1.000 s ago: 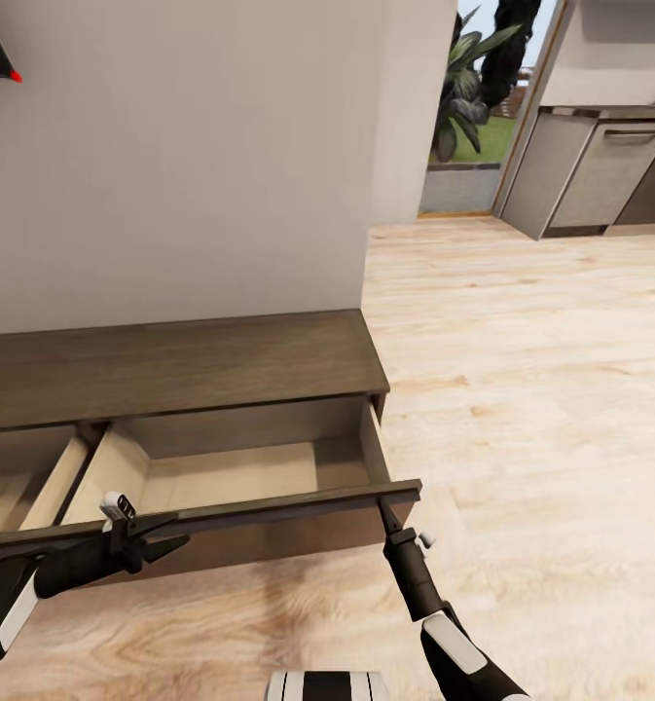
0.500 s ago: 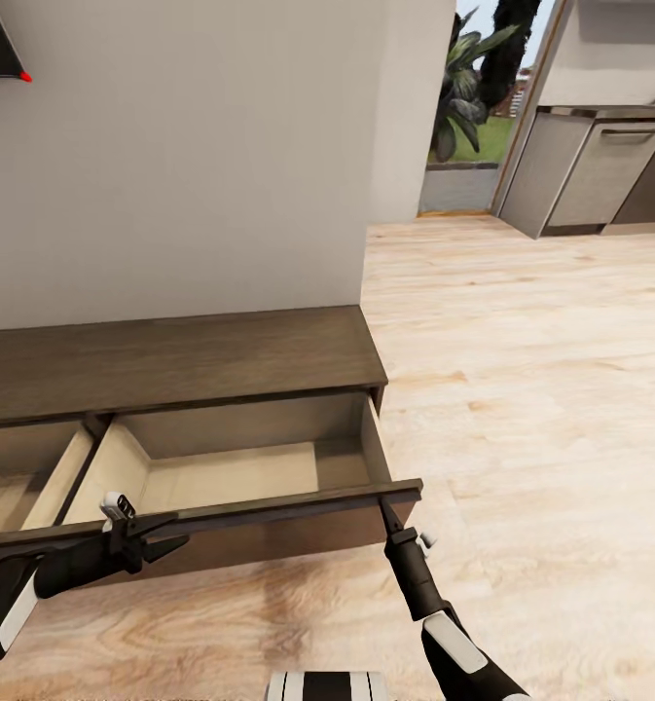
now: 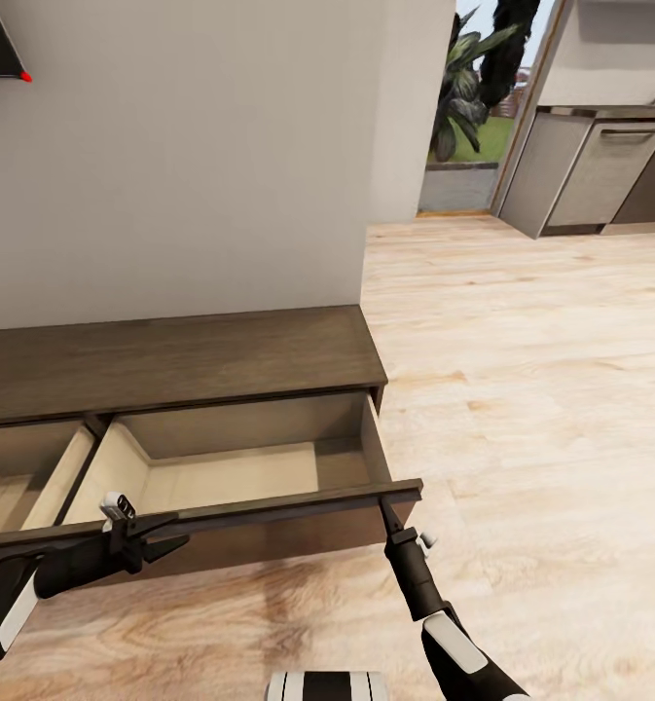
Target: Place each of the two pumpkins and all three candles from the living room inside a cabinet in the living room (use any cabinet), then make sure every cabinet is closed, and position the cauldron so it is next to a table in the living room.
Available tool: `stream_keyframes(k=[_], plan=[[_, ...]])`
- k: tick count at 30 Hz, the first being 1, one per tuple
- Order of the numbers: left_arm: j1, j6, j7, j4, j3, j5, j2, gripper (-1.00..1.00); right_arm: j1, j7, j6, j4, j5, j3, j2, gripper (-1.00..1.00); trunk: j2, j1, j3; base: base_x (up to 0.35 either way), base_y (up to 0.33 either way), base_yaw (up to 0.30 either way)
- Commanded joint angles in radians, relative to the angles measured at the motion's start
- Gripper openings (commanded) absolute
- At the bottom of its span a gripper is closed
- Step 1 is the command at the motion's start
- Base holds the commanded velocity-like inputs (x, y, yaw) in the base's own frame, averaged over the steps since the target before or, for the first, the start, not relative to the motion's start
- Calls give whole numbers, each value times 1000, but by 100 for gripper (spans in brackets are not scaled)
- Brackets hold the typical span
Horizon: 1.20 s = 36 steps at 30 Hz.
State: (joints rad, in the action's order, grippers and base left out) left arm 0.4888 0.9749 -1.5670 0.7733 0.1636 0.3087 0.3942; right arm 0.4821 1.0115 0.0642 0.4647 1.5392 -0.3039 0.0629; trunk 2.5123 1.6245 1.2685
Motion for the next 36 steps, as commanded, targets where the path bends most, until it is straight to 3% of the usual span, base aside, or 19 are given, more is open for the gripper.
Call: stream_keyframes(k=[1, 20, 21, 36], plan=[[0, 11, -4, 0, -1, 0, 0, 100, 1, 7, 3, -1, 4, -101, 0, -100, 0, 0, 1, 0, 0, 0], [0, 10, -4, 0, 0, 0, 0, 100, 1, 7, 3, -1, 4, -101, -1, -100, 0, 0, 1, -14, 0, 0], [0, 10, -4, 0, -1, 0, 0, 100, 1, 7, 3, -1, 4, -101, -1, 100, 0, 0, 1, 0, 0, 0], [0, 10, -4, 0, 0, 0, 1, 100, 1, 7, 2, -1, 4, -101, 0, 100, 0, 0, 1, -24, 0, 0]])
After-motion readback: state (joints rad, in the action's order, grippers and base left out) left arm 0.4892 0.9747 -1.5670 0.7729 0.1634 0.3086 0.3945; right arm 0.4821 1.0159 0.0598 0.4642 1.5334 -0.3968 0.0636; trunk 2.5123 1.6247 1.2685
